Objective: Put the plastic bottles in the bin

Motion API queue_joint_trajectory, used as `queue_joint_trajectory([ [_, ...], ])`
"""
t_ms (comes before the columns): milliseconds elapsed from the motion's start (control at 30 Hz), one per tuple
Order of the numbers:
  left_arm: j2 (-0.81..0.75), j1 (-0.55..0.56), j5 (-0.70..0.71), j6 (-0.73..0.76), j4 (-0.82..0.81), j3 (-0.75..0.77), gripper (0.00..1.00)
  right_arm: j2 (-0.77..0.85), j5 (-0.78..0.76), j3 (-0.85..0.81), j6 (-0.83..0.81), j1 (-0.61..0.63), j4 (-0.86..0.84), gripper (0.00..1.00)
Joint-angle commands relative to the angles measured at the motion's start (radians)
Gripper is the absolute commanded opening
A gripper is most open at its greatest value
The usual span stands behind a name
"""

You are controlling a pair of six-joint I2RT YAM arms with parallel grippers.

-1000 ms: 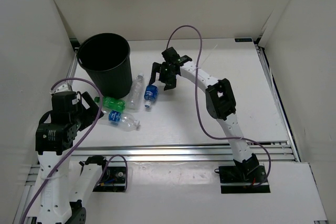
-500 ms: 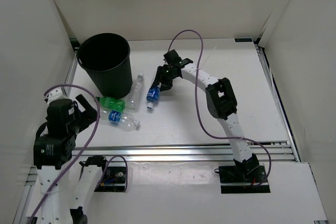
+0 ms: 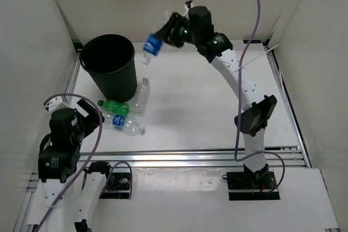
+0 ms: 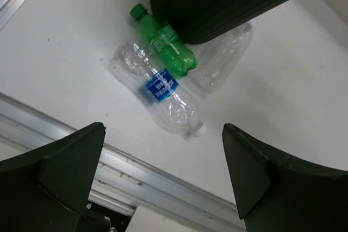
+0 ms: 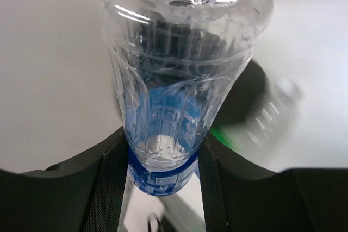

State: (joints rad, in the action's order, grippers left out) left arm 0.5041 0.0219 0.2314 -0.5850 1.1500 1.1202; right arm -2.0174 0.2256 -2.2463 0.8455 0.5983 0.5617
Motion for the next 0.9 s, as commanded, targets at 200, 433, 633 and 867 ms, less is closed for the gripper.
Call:
queue_joint_trajectory([
  [200, 0.148, 0.004, -0.113, -0.004, 0.103, 0.087, 1.00, -0.228, -0.298, -0.287, -0.277, 0.234, -0.556, 0.25],
  [433, 0.163, 0.004, -0.144, -0.029, 0.237, 0.165, 1.00, -0.349, -0.406, -0.317, -0.511, 0.313, -0.818, 0.26],
  [633, 0.128, 0.004, -0.132, -0.018, 0.281, 0.155, 1.00, -0.360, -0.367, -0.317, -0.575, 0.331, -0.783, 1.00],
  [867, 0.177, 0.004, -0.089, -0.062, 0.177, 0.155, 1.00, -0.031, -0.534, -0.237, -0.518, 0.264, -0.584, 1.00],
])
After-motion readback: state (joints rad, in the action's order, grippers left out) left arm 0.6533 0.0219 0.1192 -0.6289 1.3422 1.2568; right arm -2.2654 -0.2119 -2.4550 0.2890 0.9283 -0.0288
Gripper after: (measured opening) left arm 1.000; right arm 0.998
